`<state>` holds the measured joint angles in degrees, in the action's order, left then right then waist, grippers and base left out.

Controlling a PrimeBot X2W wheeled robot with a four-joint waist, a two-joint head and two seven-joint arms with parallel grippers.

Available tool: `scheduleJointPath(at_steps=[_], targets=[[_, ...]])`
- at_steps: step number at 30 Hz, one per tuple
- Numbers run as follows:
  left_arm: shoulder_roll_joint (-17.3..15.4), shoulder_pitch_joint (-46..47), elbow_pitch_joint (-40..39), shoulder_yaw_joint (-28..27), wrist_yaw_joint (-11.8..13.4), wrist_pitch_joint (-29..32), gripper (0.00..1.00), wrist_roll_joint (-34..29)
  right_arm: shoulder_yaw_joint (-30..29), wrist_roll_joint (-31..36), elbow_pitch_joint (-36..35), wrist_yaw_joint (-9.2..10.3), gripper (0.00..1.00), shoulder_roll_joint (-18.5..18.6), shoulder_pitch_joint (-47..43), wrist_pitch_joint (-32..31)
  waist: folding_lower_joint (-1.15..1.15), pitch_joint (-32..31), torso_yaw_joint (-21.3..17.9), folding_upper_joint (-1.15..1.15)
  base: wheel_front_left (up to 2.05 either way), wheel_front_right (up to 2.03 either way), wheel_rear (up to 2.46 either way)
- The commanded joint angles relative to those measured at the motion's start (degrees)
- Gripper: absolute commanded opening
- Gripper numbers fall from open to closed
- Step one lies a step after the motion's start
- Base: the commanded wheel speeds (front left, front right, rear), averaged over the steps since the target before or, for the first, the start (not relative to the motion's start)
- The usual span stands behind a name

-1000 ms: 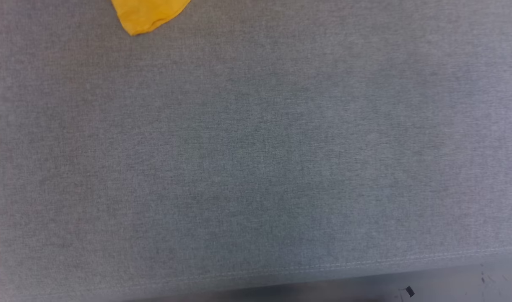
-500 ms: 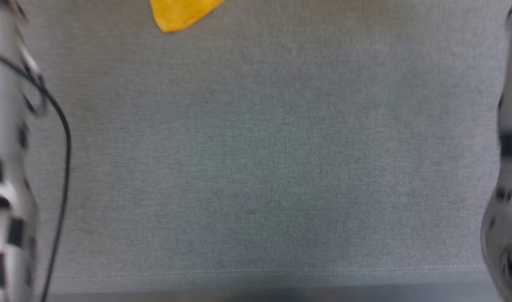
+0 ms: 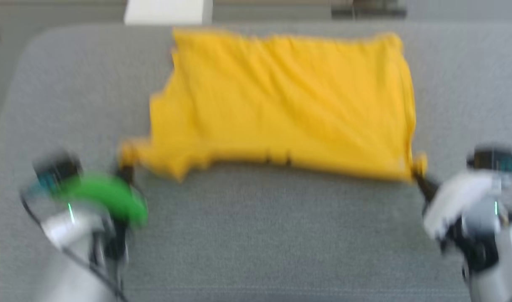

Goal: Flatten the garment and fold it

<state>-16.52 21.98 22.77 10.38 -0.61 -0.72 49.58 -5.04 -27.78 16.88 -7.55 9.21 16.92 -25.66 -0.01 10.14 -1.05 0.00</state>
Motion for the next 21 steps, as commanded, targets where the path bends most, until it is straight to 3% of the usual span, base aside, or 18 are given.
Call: scheduleJointPath(at_steps=[1,6,12,17,21], targets=[[-0.27,-5.21,-1.6,0.36,1.51,1.15,0.0,0.23,-0.62,-0.29,-1.15,0.06,0.0,0.03,-3.31,-0.42,0.01,-9.94,0.2,0.0,0.0,0.0,0.0],[-0.57,-21.72,-8.04,0.74,7.02,5.5,0.0,1.98,-1.97,1.77,-5.62,0.06,0.0,-0.13,-15.12,-2.32,0.01,-11.68,0.01,0.0,0.0,0.0,0.0],[-1.22,-30.17,-12.21,2.44,11.03,8.8,0.0,1.46,-2.6,4.02,-8.86,0.06,0.0,-1.11,-22.12,-4.26,0.01,-11.58,-0.38,0.0,0.0,0.0,0.0],[-1.06,-30.25,-15.7,1.9,11.48,7.11,0.0,1.01,-2.79,5.59,-10.46,0.06,0.0,-1.78,-21.58,-4.55,0.01,-10.6,-1.22,0.0,0.0,0.0,0.0],[-3.27,-21.75,-18.94,2.31,10.86,8.2,0.0,-1.3,-2.73,7.43,-11.66,0.06,0.0,-1.92,-14.69,-7.12,0.01,-7.16,-2.11,0.0,0.0,0.0,0.0]])
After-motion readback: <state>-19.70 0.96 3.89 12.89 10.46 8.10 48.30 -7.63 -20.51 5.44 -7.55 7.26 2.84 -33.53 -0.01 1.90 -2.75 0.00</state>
